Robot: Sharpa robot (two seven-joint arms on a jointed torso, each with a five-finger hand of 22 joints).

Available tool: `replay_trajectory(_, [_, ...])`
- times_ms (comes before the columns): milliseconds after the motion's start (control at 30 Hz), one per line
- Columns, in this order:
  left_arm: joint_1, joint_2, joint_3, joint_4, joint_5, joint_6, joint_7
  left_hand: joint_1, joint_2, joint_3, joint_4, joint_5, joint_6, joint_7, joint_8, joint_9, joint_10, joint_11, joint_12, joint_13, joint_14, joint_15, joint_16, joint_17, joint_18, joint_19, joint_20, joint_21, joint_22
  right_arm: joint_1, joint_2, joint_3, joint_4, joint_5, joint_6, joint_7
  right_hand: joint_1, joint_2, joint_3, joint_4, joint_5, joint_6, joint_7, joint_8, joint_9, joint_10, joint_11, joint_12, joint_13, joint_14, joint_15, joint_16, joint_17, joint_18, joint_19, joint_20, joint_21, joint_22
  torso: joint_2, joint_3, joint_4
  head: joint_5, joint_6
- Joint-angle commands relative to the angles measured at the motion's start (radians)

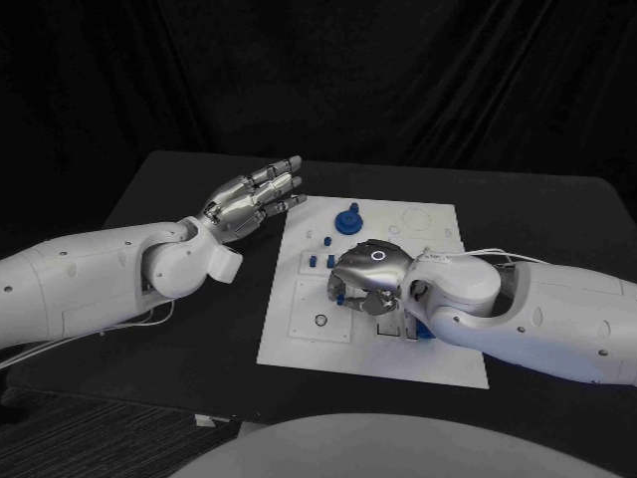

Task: Assemble the parts on the task board

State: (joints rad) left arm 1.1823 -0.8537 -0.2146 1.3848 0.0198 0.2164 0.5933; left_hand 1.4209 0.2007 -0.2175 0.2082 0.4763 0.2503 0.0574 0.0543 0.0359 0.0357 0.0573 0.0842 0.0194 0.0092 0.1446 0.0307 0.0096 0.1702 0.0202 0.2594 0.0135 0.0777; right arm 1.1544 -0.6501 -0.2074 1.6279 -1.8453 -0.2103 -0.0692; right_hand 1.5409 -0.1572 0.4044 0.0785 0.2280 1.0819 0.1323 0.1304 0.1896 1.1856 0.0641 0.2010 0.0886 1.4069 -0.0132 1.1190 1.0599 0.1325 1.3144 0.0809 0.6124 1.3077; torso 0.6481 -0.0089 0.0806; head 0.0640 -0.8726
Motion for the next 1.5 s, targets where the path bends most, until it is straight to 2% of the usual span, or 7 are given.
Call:
replay_trajectory(33, [-0.002, 0.003, 0.001, 0.001, 0.006, 0.017, 0.009, 0.001, 0.008, -0.003, 0.0, 0.002, 0.004, 0.004, 0.006, 0.001, -0.004, -0.005, 0.003, 0.001, 0.002, 0.0, 0.002, 0.0, 0.01, 0.002, -0.001, 0.001, 0.001, -0.005, 0.002, 0.0, -0.001, -0.01, 0.017, -0.021, -0.005, -0.013, 0.006, -0.001, 0.0, -0.017, 0.002, -0.011, -0.001, -0.01, 0.006, -0.002, -0.001, -0.011, 0.001, -0.008, -0.005, 0.018, -0.012, 0.003, -0.012, 0.063, 0.0, -0.0002, 0.0007, 0.001, 0.0])
replay_trajectory(300, [-0.005, 0.004, 0.001, -0.002, 0.006, 0.02, 0.007, 0.001, 0.008, -0.003, -0.001, 0.002, 0.004, 0.005, 0.006, 0.001, -0.004, -0.005, 0.003, 0.001, 0.002, 0.0, 0.002, 0.0, 0.01, 0.003, -0.001, 0.002, 0.002, -0.011, 0.002, 0.0, -0.005, -0.01, 0.032, -0.04, -0.029, -0.027, 0.013, -0.009, -0.007, -0.065, 0.009, -0.045, -0.011, -0.074, 0.022, -0.017, -0.001, -0.044, 0.015, -0.038, -0.04, 0.024, -0.049, 0.015, -0.068, 0.051, -0.001, -0.0004, 0.0002, 0.003, 0.0])
replay_trajectory(867, [-0.014, 0.004, 0.001, -0.006, 0.006, 0.027, 0.003, 0.002, 0.01, -0.003, -0.001, 0.004, 0.009, 0.011, 0.009, 0.002, -0.004, -0.007, 0.004, 0.001, 0.003, 0.002, 0.004, 0.001, 0.01, 0.004, 0.0, 0.003, 0.005, -0.017, 0.003, 0.0, -0.009, -0.01, 0.046, -0.05, -0.058, -0.034, 0.0, -0.018, -0.032, -0.129, -0.014, -0.067, -0.019, -0.163, 0.036, -0.005, 0.014, -0.09, 0.02, -0.071, -0.086, 0.037, -0.097, 0.024, -0.14, 0.035, -0.001, -0.0004, 0.001, 0.003, 0.0])
replay_trajectory(1167, [-0.016, 0.003, 0.001, -0.006, 0.006, 0.026, 0.003, 0.003, 0.011, -0.002, -0.002, 0.005, 0.013, 0.014, 0.011, 0.002, -0.005, -0.008, 0.005, 0.001, 0.003, 0.003, 0.004, 0.001, 0.01, 0.005, 0.0, 0.003, 0.004, -0.015, -0.031, 0.0, 0.009, -0.01, -0.041, -0.037, -0.082, -0.029, -0.03, -0.011, -0.057, -0.178, -0.028, -0.065, -0.024, -0.252, 0.046, 0.012, 0.027, -0.104, 0.02, -0.068, -0.098, 0.043, -0.114, 0.028, -0.174, 0.027, -0.001, -0.0004, 0.0005, 0.005, 0.0])
replay_trajectory(1267, [-0.017, 0.002, 0.001, -0.005, 0.006, 0.024, 0.002, 0.003, 0.011, -0.002, -0.002, 0.005, 0.014, 0.014, 0.011, 0.003, -0.004, -0.008, 0.005, 0.001, 0.003, 0.003, 0.004, 0.001, 0.01, 0.005, 0.0, 0.003, 0.005, -0.001, -0.057, 0.0, 0.029, -0.01, -0.087, -0.028, -0.102, -0.028, -0.061, 0.004, -0.078, -0.213, -0.029, -0.067, -0.035, -0.305, 0.051, 0.015, 0.024, -0.1, 0.023, -0.059, -0.098, 0.041, -0.106, 0.032, -0.169, 0.026, -0.001, -0.0004, 0.0007, 0.004, 0.0])
replay_trajectory(1367, [-0.017, -0.001, 0.001, -0.004, 0.006, 0.023, 0.001, 0.003, 0.011, -0.002, -0.002, 0.005, 0.014, 0.014, 0.011, 0.003, -0.004, -0.008, 0.005, 0.001, 0.003, 0.003, 0.004, 0.001, 0.01, 0.005, 0.0, 0.003, 0.005, 0.034, -0.092, 0.0, 0.053, 0.0, -0.14, -0.019, -0.1, -0.026, -0.096, 0.018, -0.093, -0.243, -0.039, -0.066, -0.048, -0.35, 0.052, 0.02, 0.019, -0.092, 0.021, -0.047, -0.096, 0.04, -0.09, 0.03, -0.153, 0.029, -0.001, -0.0003, 0.0007, 0.002, 0.0])
replay_trajectory(1500, [-0.017, -0.002, 0.001, -0.003, 0.006, 0.021, 0.001, 0.003, 0.011, -0.002, -0.002, 0.005, 0.013, 0.015, 0.011, 0.003, -0.004, -0.008, 0.006, 0.001, 0.003, 0.003, 0.004, 0.001, 0.01, 0.005, 0.0, 0.003, 0.005, 0.096, -0.157, 0.0, 0.089, 0.044, -0.17, -0.023, -0.081, -0.039, -0.157, 0.081, -0.123, -0.247, -0.042, -0.057, -0.064, -0.415, 0.052, 0.02, -0.006, -0.071, 0.017, -0.028, -0.091, 0.033, -0.056, 0.028, -0.12, 0.035, -0.001, -0.0004, 0.0006, 0.004, 0.0])
